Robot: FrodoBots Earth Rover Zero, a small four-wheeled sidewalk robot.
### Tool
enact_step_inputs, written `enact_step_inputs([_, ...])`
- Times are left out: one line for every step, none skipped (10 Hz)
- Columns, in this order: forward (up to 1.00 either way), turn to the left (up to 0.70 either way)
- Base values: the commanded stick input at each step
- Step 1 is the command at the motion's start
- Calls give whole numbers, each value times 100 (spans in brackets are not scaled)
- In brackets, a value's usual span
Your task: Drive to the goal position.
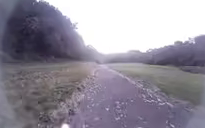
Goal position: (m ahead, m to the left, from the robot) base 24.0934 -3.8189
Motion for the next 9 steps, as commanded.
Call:
enact_step_inputs([70,0])
enact_step_inputs([70,0])
enact_step_inputs([70,0])
enact_step_inputs([70,0])
enact_step_inputs([70,0])
enact_step_inputs([70,0])
enact_step_inputs([70,0])
enact_step_inputs([70,0])
enact_step_inputs([70,0])
